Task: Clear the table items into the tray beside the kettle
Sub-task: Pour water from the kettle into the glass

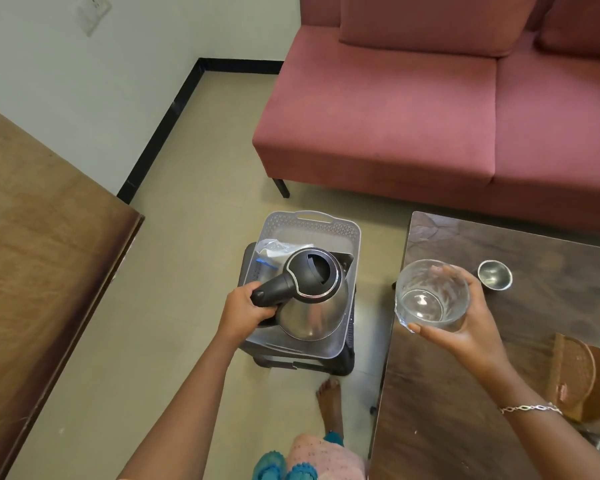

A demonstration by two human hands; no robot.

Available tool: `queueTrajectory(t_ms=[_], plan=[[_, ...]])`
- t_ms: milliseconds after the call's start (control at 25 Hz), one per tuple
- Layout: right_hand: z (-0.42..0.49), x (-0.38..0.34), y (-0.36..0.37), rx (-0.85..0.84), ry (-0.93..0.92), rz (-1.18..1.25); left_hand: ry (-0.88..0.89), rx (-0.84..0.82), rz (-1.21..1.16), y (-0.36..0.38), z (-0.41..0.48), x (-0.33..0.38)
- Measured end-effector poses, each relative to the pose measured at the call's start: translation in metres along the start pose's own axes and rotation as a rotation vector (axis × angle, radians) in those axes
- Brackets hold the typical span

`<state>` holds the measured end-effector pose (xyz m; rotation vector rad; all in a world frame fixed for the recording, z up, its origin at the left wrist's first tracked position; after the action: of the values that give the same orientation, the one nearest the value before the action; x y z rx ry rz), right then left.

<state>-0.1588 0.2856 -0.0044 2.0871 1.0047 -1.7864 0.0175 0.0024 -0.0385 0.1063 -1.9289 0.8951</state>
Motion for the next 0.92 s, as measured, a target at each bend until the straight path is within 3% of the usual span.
queueTrajectory(t_ms=[520, 920], plan=[[-0.051, -0.002, -0.055, 0.032, -0.030, -0.013, 0.345, 0.103, 0.113, -0.038, -0.061, 0.175], [-0.074, 0.003, -0.088, 0.098, -0.016, -0.049, 0.696, -0.092, 0.341, -0.006, -0.104, 0.283]])
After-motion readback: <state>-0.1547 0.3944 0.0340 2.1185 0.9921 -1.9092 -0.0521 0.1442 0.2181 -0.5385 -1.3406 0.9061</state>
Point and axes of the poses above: each hand's wrist, its own z-axis towards the middle knuckle, its own y-axis out of the palm, x = y × z, the point moved 3 cm from there along z, towards the middle knuckle, and after that the axes turned 11 degrees about y, right-handed, at the moved point
